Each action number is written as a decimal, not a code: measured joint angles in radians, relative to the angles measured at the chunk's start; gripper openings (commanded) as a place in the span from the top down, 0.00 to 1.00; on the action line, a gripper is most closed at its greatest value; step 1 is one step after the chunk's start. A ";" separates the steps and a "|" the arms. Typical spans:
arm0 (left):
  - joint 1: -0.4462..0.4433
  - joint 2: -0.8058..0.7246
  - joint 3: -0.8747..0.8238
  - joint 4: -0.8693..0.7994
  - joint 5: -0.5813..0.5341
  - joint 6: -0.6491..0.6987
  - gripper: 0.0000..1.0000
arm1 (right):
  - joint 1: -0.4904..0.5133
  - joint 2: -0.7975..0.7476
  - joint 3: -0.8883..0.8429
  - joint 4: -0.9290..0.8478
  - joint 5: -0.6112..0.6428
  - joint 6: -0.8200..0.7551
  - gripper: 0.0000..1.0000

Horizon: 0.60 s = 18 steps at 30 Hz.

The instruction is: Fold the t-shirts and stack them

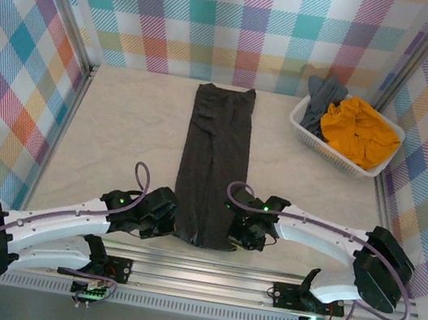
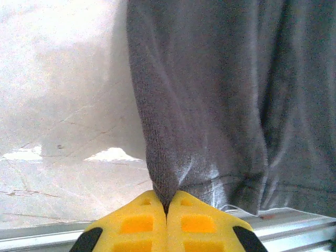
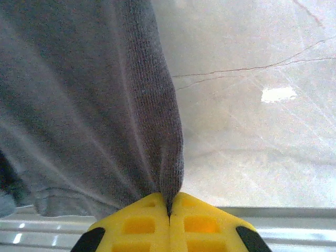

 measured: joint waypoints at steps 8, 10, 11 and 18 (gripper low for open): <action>0.218 0.053 0.144 0.017 0.028 0.022 1.00 | -0.190 0.019 0.166 -0.039 -0.039 -0.041 1.00; 0.291 0.109 0.185 0.029 0.052 0.044 1.00 | -0.239 0.085 0.253 -0.043 -0.051 -0.074 1.00; 0.321 0.139 0.209 0.032 0.063 0.058 1.00 | -0.261 0.117 0.295 -0.044 -0.054 -0.088 1.00; 0.488 0.401 0.436 0.087 0.143 0.169 1.00 | -0.400 0.351 0.560 -0.046 -0.084 -0.188 1.00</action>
